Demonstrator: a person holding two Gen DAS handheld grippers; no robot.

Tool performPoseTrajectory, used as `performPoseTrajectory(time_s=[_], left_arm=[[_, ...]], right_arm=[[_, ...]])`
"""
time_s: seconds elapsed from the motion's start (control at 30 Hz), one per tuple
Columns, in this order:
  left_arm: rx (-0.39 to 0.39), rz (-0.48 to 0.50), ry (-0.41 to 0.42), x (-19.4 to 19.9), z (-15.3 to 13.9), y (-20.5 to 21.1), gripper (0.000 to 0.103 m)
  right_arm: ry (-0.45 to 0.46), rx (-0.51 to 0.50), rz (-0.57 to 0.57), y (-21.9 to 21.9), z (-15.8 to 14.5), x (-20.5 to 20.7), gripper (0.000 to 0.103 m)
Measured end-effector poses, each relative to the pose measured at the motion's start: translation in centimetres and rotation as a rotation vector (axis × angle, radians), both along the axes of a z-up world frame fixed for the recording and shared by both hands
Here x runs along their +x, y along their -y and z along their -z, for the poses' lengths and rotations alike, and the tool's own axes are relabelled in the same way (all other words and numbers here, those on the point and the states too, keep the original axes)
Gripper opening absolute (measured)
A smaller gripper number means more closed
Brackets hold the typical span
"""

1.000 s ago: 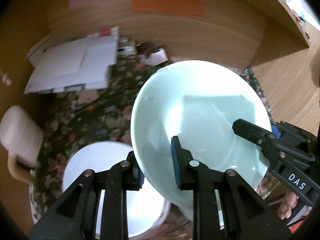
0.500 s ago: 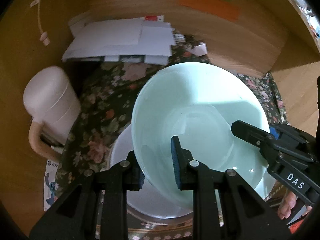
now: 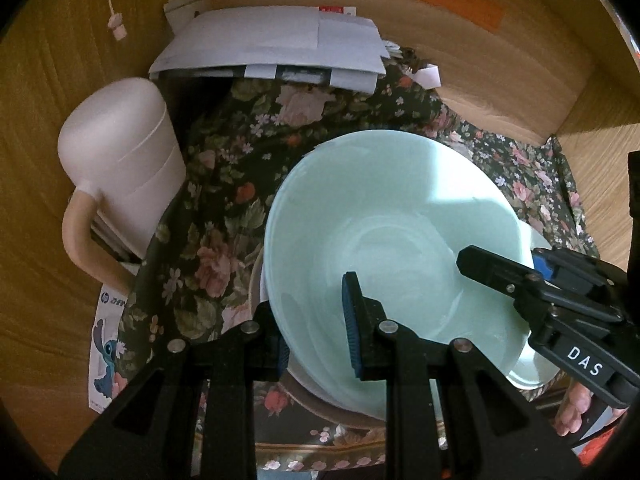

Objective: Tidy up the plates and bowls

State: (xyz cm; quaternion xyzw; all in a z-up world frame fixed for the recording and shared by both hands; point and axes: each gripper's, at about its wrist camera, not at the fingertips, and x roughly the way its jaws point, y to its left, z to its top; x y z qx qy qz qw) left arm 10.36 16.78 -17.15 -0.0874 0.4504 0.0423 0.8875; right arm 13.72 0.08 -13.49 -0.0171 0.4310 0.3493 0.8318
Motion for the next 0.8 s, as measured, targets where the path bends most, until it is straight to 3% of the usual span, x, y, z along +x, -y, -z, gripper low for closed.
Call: performPoseTrajectory(time_s=[0.8], left_arm=[[0.002, -0.002, -0.013, -0.52, 0.67, 0.05, 0.023]], right_arm=[[0.003, -0.051, -0.011, -0.28, 0.15, -0.71, 0.025]])
